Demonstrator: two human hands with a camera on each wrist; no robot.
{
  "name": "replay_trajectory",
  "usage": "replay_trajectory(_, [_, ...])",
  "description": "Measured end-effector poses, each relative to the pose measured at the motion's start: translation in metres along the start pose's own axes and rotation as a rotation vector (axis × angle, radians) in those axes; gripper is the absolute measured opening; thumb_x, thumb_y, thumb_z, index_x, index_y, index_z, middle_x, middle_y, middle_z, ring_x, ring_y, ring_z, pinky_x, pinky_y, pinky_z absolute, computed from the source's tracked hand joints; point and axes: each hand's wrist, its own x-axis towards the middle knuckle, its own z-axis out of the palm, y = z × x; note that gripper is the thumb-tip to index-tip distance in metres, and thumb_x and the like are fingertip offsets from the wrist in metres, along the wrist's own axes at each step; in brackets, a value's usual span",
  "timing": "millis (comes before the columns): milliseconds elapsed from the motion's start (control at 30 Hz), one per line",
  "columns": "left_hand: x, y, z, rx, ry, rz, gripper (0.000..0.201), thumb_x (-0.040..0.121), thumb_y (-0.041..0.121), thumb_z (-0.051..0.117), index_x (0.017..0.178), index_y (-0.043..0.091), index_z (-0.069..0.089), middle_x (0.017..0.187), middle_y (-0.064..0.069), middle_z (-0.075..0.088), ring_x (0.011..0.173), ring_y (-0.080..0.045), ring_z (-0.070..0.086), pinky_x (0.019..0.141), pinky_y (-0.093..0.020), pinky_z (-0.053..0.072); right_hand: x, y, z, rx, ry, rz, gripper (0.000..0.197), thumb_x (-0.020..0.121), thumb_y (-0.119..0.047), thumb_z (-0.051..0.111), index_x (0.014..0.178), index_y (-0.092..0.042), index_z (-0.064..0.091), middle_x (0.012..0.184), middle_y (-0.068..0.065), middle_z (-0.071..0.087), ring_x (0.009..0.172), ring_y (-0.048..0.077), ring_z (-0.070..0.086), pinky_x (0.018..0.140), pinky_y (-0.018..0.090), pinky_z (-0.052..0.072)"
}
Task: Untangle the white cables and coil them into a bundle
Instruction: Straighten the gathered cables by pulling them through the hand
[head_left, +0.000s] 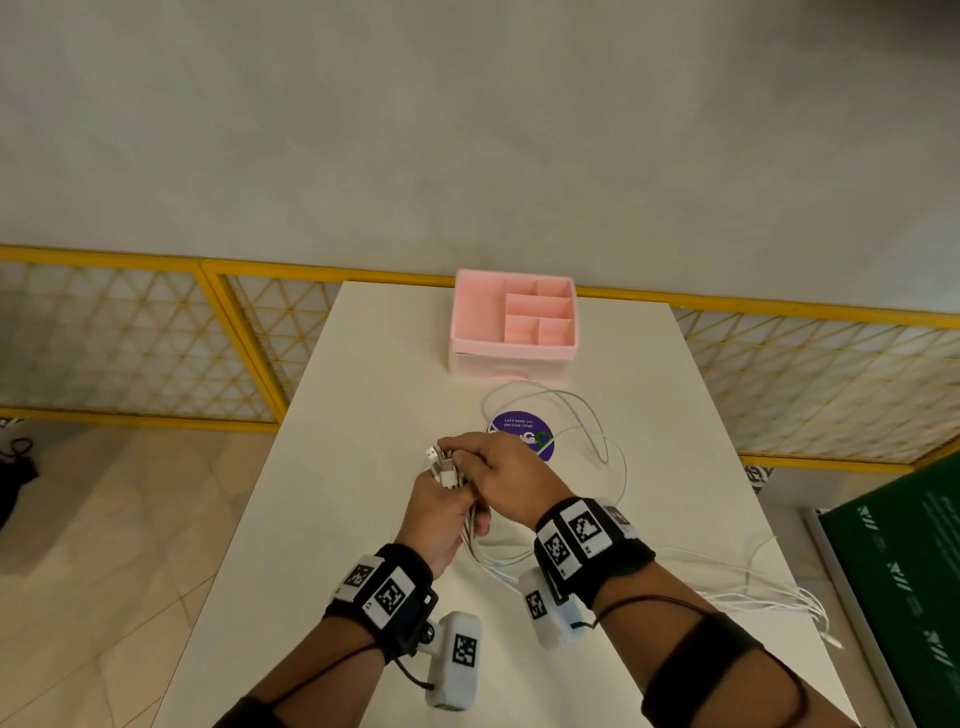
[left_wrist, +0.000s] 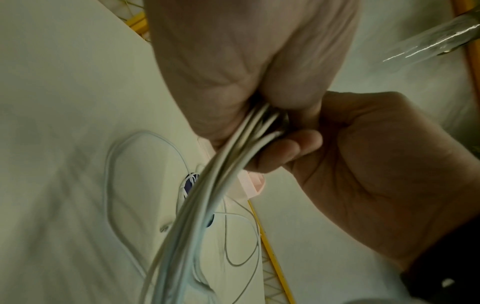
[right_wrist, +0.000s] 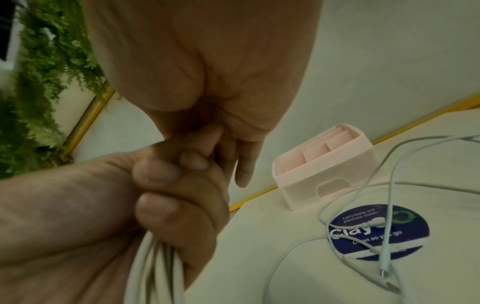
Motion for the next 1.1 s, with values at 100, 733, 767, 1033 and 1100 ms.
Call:
replay_trajectory(100, [-0.001,-0.003,0.001,0.026,0.043,-0.04,0.026,0.094,-0.014,0.041,0.081,0.002,0.057,0.049,-0.005,0.044,0.039,-0.014,0.04,0.041,-0.025,0.035,-0.004,-0.003,-0.001,-0.106,-0.026,-0.032,0.034,0.104,-0.018,0.043,0.134,-0.015,0.06,0.107,0.008,0.072,0.084,0.002,0.06,0.086,0.022,0.046])
replay_trajectory(733, [-0.003,0.008,0.008,0.04,0.035,-0.062,0.021,0.093,-0.007,0.037,0.089,0.003,0.055,0.055,-0.004,0.041,0.044,-0.012,0.032,0.043,-0.023,0.027,0.0,0.007,0.009,0.043,0.062,-0.036,0.038,0.098,-0.051,0.048,0.128,-0.031,0.058,0.117,-0.005,0.068,0.101,0.008,0.065,0.094,0.029,0.05])
replay_trajectory(767, [-0.001,0.01,0.006,-0.031,0.053,-0.056,0.012,0.092,-0.003,0.046,0.088,0.002,0.056,0.055,-0.004,0.04,0.043,-0.012,0.033,0.042,-0.023,0.028,-0.003,0.01,0.012,0.198,0.077,0.018,0.048,0.096,-0.057,0.047,0.137,-0.034,0.05,0.123,-0.007,0.065,0.105,0.004,0.063,0.096,0.026,0.048])
replay_trajectory(1033, [0.019,0.023,-0.011,-0.383,0.173,-0.098,0.022,0.093,0.008,0.066,0.075,0.014,0.055,0.055,0.002,0.043,0.048,-0.012,0.048,0.051,-0.027,0.047,-0.036,0.042,0.035,-0.068,-0.143,0.12,0.029,0.103,-0.04,0.047,0.085,-0.019,0.057,0.069,-0.012,0.054,0.064,0.0,0.05,0.069,0.022,0.042])
replay_trajectory(1100, [0.017,0.015,-0.011,-0.349,0.148,-0.121,0.015,0.091,0.013,0.07,0.079,0.014,0.061,0.06,0.001,0.05,0.058,-0.014,0.057,0.064,-0.032,0.051,-0.036,0.043,0.035,-0.095,-0.12,0.106,0.029,0.104,-0.04,0.043,0.089,-0.019,0.056,0.072,-0.014,0.053,0.067,0.001,0.05,0.066,0.018,0.039])
